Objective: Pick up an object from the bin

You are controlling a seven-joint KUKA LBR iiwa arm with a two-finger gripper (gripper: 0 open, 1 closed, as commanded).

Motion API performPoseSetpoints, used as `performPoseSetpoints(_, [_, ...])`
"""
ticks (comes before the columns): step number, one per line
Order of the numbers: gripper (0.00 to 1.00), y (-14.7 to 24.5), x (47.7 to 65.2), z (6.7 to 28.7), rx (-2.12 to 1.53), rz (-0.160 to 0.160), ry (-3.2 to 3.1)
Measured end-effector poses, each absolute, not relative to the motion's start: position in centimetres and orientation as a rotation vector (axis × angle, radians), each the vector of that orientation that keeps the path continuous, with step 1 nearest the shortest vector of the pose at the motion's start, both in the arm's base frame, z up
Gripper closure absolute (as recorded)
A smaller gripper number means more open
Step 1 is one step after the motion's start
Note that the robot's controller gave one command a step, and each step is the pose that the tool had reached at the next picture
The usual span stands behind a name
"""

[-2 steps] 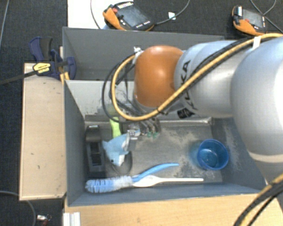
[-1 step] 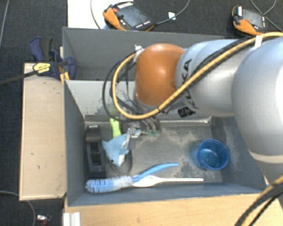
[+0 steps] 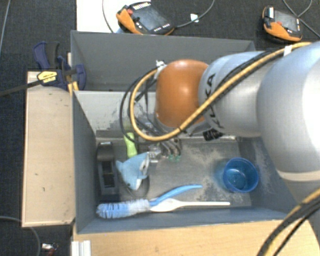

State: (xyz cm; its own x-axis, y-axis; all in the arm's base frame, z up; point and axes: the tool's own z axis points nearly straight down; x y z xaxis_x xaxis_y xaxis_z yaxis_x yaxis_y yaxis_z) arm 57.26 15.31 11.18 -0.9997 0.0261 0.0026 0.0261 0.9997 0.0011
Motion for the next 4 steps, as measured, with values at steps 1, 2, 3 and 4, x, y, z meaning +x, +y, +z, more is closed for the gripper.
performPoseSetpoints(1, [1.0, 16.7, 58.9, 11.3, 0.011, -0.006, -3.149])
performPoseSetpoints(2, [1.0, 16.7, 58.9, 11.3, 0.01, -0.007, -3.149])
performPoseSetpoints(3, [1.0, 16.4, 58.2, 10.5, 0.047, -0.008, -3.153])
performPoseSetpoints(4, [1.0, 15.9, 57.2, 10.8, 0.053, -0.007, -3.149])
